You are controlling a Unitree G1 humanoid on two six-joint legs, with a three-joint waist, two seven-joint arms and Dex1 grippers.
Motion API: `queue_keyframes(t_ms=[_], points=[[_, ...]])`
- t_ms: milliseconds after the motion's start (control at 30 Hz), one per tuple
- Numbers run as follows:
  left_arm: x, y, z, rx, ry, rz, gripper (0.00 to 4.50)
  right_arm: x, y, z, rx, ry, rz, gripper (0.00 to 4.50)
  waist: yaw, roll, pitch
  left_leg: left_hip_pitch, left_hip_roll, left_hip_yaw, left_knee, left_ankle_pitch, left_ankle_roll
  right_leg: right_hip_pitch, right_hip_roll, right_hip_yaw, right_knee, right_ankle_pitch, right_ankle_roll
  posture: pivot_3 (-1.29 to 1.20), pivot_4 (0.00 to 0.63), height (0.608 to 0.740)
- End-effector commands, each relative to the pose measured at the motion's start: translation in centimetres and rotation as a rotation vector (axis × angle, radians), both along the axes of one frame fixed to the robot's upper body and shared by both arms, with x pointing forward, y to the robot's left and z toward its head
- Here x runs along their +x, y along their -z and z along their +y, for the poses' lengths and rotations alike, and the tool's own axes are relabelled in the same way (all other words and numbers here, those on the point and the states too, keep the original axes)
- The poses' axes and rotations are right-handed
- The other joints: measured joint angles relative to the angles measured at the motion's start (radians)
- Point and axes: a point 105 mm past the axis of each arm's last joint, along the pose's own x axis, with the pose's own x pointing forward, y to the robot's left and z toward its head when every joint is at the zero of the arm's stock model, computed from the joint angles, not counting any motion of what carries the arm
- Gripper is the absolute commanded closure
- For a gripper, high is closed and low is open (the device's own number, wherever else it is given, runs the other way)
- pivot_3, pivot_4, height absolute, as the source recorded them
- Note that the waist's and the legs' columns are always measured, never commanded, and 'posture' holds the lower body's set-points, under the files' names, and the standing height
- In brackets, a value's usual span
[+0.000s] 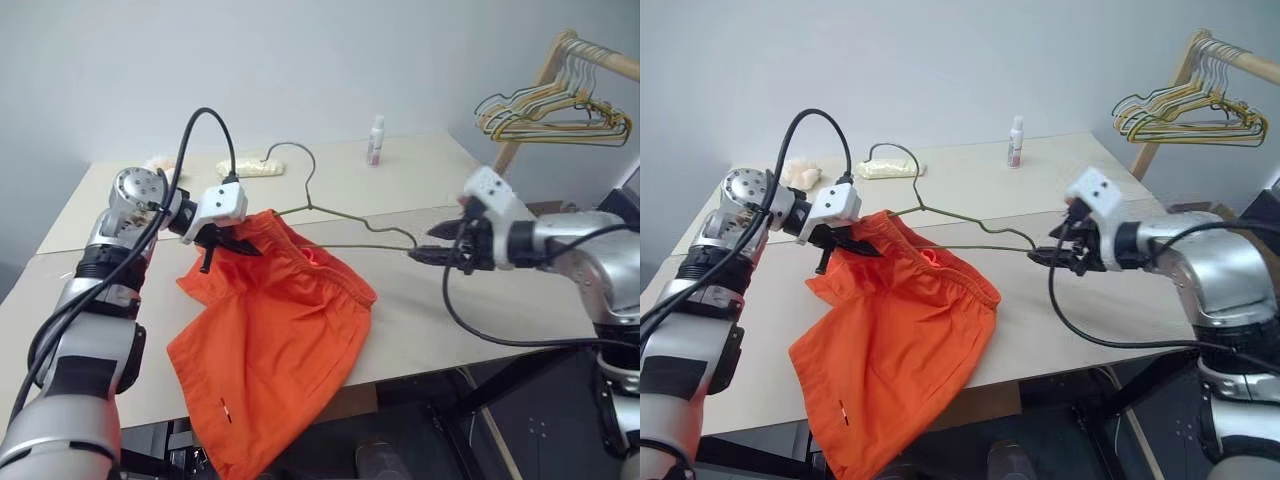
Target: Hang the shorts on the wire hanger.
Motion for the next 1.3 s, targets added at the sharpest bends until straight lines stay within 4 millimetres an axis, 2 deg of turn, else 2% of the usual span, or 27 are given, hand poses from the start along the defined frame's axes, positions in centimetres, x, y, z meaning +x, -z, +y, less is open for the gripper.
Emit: queue_keyframes(t_ms=[33, 100, 200, 300, 400, 500, 600, 633, 767, 867, 967, 1000, 1200, 1300], points=[[0.4, -1.7, 0.0, -0.048, -0.022, -0.045, 4.5, -1.9, 1.1, -1.3, 0.03, 0.064, 0.015, 0.04, 0.003, 0.0, 0.0, 0.0, 0.0, 0.0, 0.0, 0.0, 0.0, 0.0, 0.0, 0.0, 0.0, 0.0, 0.0, -0.22, 0.0, 0.74], [0.5, -1.8, -0.1, -0.057, -0.026, -0.044, 4.5, -3.1, 3.2, -0.1, 0.067, 0.046, 0.059, 0.04, 0.002, 0.0, 0.0, 0.0, 0.0, 0.0, 0.0, 0.0, 0.0, 0.0, 0.0, 0.0, 0.0, 0.0, 0.0, -0.22, 0.0, 0.74], [0.5, -1.9, -0.2, -0.061, -0.026, -0.045, 4.5, -4.2, 5.5, 3.3, 0.157, -0.005, 0.095, 0.04, -0.01, 0.0, 0.0, 0.001, 0.001, 0.001, 0.0, 0.0, 0.0, 0.001, 0.001, 0.002, 0.0, 0.0, 0.0, -0.22, 0.0, 0.74], [0.5, -2.0, -0.2, -0.063, -0.025, -0.047, 4.5, -3.8, 6.6, 6.5, 0.276, 0.002, 0.117, 0.04, -0.015, 0.0, 0.0, 0.003, 0.002, 0.001, 0.0, 0.0, 0.0, 0.001, 0.002, 0.003, 0.0, 0.0, 0.0, -0.22, 0.0, 0.74], [0.5, -2.0, -0.2, -0.062, -0.024, -0.049, 4.5, -3.2, 8.1, 8.7, 0.325, 0.017, 0.163, 0.04, -0.012, 0.0, 0.0, 0.003, 0.002, 0.001, 0.0, 0.0, 0.0, 0.0, 0.002, 0.003, 0.001, 0.0, 0.0, -0.21, 0.0, 0.74], [0.5, -2.1, -0.1, -0.06, -0.024, -0.05, 4.5, -3.2, 8.8, 10.2, 0.354, -0.004, 0.193, 0.04, -0.009, 0.0, 0.0, 0.003, 0.0, 0.001, 0.0, 0.0, 0.0, 0.0, 0.001, 0.002, 0.001, 0.0, 0.0, -0.21, 0.0, 0.74], [0.5, -2.2, 0.0, -0.059, -0.028, -0.052, 4.5, -2.9, 8.2, 11.0, 0.412, -0.023, 0.188, 0.56, -0.005, 0.0, 0.0, 0.002, -0.001, 0.0, 0.0, 0.0, 0.0, 0.0, 0.001, 0.001, 0.001, 0.0, 0.0, -0.2, 0.0, 0.74], [0.5, -2.2, 0.0, -0.06, -0.029, -0.053, 4.5, -2.9, 7.9, 11.1, 0.425, -0.026, 0.185, 0.9, -0.006, 0.0, 0.0, 0.002, -0.001, -0.001, 0.0, 0.0, 0.0, 0.0, 0.001, 0.001, 0.001, 0.0, 0.0, -0.2, 0.0, 0.74], [0.5, -2.3, 0.0, -0.061, -0.032, -0.055, 4.5, -3.0, 7.8, 10.6, 0.423, -0.034, 0.178, 2.26, -0.008, 0.0, 0.0, 0.003, 0.0, -0.001, 0.0, 0.0, 0.0, 0.0, 0.001, 0.001, 0.001, 0.0, 0.0, -0.2, 0.0, 0.74], [0.5, -2.6, 0.3, -0.072, -0.048, -0.051, 4.5, -3.0, 8.1, 9.4, 0.391, -0.017, 0.179, 3.21, -0.008, 0.0, 0.0, 0.003, -0.001, -0.001, 0.0, 0.0, 0.0, 0.0, 0.001, 0.001, 0.001, 0.0, 0.0, -0.2, 0.0, 0.74], [0.1, -2.6, 1.2, -0.071, -0.052, -0.04, 4.5, -2.6, 7.6, 7.6, 0.372, -0.001, 0.167, 4.27, -0.008, 0.0, 0.0, 0.003, -0.001, 0.0, 0.0, 0.0, 0.0, 0.0, 0.001, 0.001, 0.001, 0.0, 0.0, -0.2, 0.0, 0.74], [-0.2, -2.5, 1.5, -0.071, -0.047, -0.037, 4.5, -2.3, 7.4, 6.7, 0.355, 0.012, 0.162, 4.46, -0.009, 0.0, 0.0, 0.003, -0.001, 0.0, 0.0, 0.0, 0.0, 0.0, 0.001, 0.001, 0.001, 0.0, 0.0, -0.2, 0.0, 0.74], [-1.9, -1.0, 4.2, 0.019, -0.039, -0.034, 4.5, -0.7, 5.5, 1.7, 0.28, 0.047, 0.149, 4.46, -0.012, 0.0, 0.0, 0.004, 0.001, 0.0, 0.0, 0.0, 0.0, 0.001, 0.002, 0.002, 0.0, 0.0, 0.0, -0.19, 0.0, 0.74], [-2.1, -0.5, 5.2, 0.056, -0.062, -0.019, 4.5, -0.4, 4.8, 0.2, 0.227, 0.035, 0.14, 4.46, -0.005, -0.001, 0.0, 0.004, 0.001, 0.0, 0.0, 0.0, 0.0, 0.001, 0.002, 0.001, 0.0, 0.0, 0.0, -0.19, 0.0, 0.74]])
